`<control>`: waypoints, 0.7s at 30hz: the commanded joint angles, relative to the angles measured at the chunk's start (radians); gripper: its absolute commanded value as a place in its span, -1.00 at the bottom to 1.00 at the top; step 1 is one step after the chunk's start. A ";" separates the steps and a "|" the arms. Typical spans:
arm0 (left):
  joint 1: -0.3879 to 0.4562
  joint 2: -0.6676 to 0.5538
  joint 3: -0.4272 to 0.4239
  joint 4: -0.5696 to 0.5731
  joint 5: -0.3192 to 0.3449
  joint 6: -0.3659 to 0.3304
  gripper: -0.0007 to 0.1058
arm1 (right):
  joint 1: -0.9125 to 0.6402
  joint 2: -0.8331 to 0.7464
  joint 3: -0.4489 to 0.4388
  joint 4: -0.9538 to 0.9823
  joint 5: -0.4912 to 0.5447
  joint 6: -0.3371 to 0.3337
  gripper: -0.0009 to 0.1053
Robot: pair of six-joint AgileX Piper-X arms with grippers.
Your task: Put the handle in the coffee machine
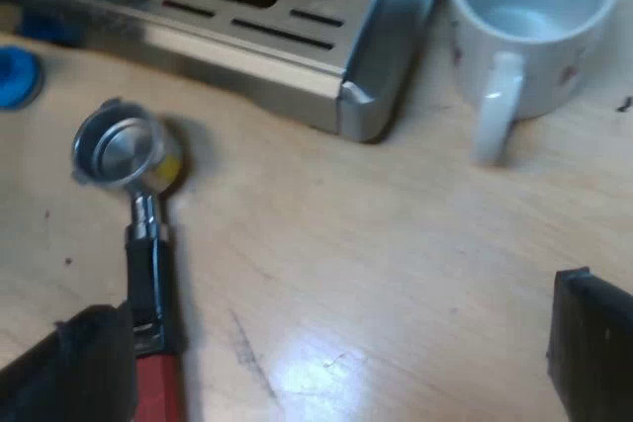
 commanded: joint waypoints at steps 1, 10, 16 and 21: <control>-0.036 0.015 -0.010 -0.010 0.020 -0.008 0.26 | 0.044 0.018 -0.012 0.002 0.017 0.015 0.61; -0.170 0.073 -0.010 -0.010 0.022 -0.008 0.26 | 0.322 0.135 -0.012 0.002 0.126 0.137 0.61; -0.175 0.096 -0.010 -0.010 0.045 -0.006 0.26 | 0.423 0.186 -0.012 0.002 0.194 0.186 0.61; -0.175 0.096 -0.010 -0.010 0.047 -0.006 0.26 | 0.514 0.252 -0.012 0.002 0.234 0.237 0.61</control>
